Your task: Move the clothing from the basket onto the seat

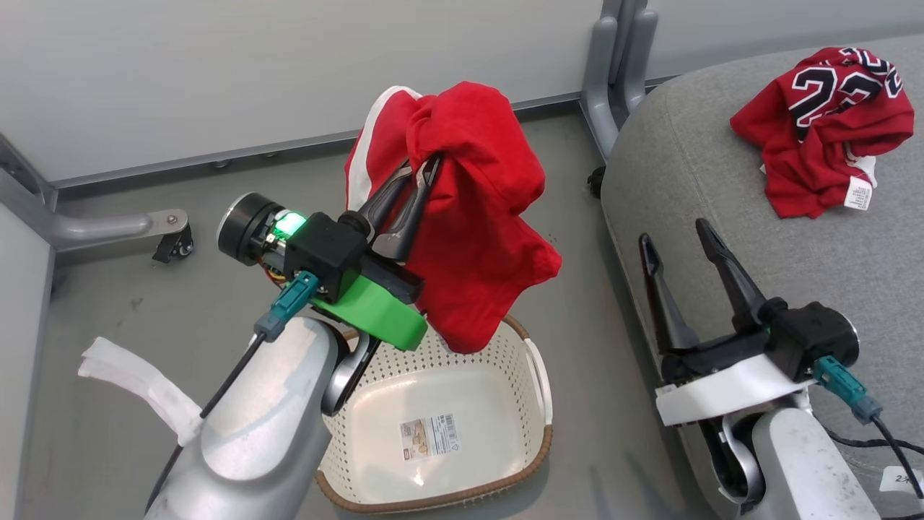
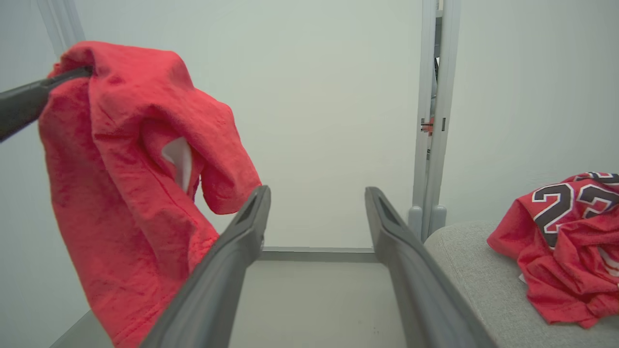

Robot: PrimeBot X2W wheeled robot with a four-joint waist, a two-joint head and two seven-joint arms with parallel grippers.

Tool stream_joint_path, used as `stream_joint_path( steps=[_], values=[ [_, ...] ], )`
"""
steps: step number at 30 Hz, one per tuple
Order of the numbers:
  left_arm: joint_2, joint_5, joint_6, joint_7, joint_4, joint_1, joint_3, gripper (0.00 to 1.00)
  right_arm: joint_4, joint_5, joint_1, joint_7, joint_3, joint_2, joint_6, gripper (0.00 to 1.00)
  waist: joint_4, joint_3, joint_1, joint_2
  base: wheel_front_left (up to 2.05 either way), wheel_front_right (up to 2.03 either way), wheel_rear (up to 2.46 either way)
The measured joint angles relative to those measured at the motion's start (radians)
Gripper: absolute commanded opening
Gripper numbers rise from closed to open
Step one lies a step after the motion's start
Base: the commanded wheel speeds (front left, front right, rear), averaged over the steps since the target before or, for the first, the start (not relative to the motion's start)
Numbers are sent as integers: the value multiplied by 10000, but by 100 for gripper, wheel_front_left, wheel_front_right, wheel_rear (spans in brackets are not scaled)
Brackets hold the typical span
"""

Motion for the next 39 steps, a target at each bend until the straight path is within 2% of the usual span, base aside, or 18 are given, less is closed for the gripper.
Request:
stream_joint_path(
  steps=[9, 14, 24, 30, 31, 32, 33, 39],
  values=[
    [-86, 6, -12, 2, -113, 95, -125, 0, -180, -173, -531, 0, 1699, -339, 0, 100, 147, -65, 0, 0, 0, 0, 0],
    [-240, 31, -44, 2, -140, 94, -240, 0, 119, -33, -1058, 0, 2543, -562, 0, 100, 319, -9, 0, 0, 0, 0, 0],
    [-558, 46, -100, 2, -368, 2, -704, 0, 1260, 184, -2041, 0, 3237, -610, 0, 100, 733, 185, 0, 0, 0, 0, 0],
    [-662, 44, -144, 2, -424, -25, -978, 0, 1544, 355, -2385, 0, 3622, -504, 0, 100, 866, 321, 0, 0, 0, 0, 0],
    [-671, 44, -151, 2, -428, -34, -1009, 0, 1618, 360, -2438, 0, 3693, -493, 0, 70, 879, 346, 0, 0, 0, 0, 0],
    [-681, 42, -159, 2, -430, -44, -1030, 0, 1672, 370, -2461, 0, 3718, -483, 0, 32, 890, 365, 0, 0, 0, 0, 0],
    [-690, 42, -161, 2, -430, -52, -1051, 0, 1703, 374, -2471, 0, 3733, -472, 0, 0, 902, 389, 0, 0, 0, 0, 0],
    [-725, 33, -171, 2, -410, -52, -1110, 0, 1720, 472, -2514, 0, 3743, -395, 0, 0, 926, 468, 0, 0, 0, 0, 0]
  ],
)
